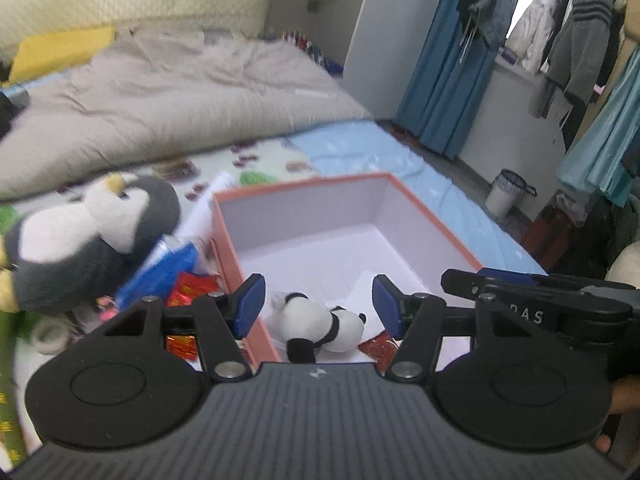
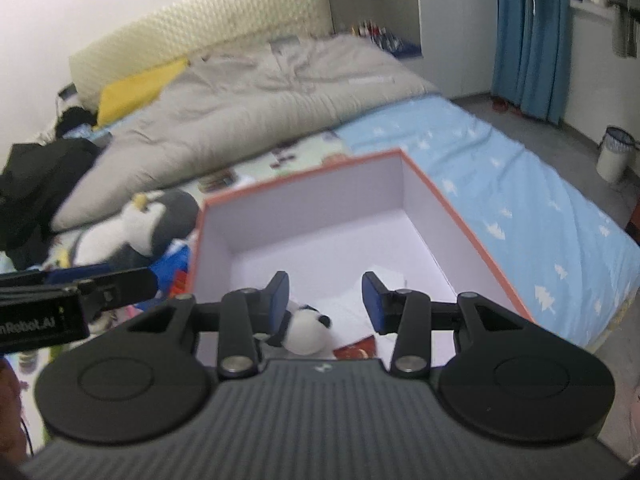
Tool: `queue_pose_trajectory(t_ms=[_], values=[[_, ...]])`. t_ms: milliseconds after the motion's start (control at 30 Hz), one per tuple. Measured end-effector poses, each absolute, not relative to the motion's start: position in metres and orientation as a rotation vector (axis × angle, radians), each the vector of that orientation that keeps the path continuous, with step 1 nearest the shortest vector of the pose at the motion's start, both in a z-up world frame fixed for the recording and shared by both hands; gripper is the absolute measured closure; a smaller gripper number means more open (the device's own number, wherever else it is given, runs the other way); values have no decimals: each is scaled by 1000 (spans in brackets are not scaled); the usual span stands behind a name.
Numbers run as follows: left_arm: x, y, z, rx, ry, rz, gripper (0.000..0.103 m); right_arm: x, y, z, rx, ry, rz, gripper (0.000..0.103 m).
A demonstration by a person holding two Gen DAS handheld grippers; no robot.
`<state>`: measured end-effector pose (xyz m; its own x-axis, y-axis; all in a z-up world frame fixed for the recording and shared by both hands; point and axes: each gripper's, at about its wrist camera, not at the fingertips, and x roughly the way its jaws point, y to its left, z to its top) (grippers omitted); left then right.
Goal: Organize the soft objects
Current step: 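Withdraw both tools from the box back toward the pile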
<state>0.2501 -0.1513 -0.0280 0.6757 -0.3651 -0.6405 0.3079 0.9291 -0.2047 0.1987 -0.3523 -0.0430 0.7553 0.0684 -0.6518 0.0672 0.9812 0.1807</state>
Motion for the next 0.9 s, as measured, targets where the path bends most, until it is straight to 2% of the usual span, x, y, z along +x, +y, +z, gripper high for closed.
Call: queue_pose_trajectory(t_ms=[467, 900], values=[[148, -73, 23, -114, 601, -301, 38, 130, -297, 3, 192, 588, 98, 59], [72, -16, -5, -128, 651, -206, 38, 80, -242, -25, 195, 630, 181, 59]])
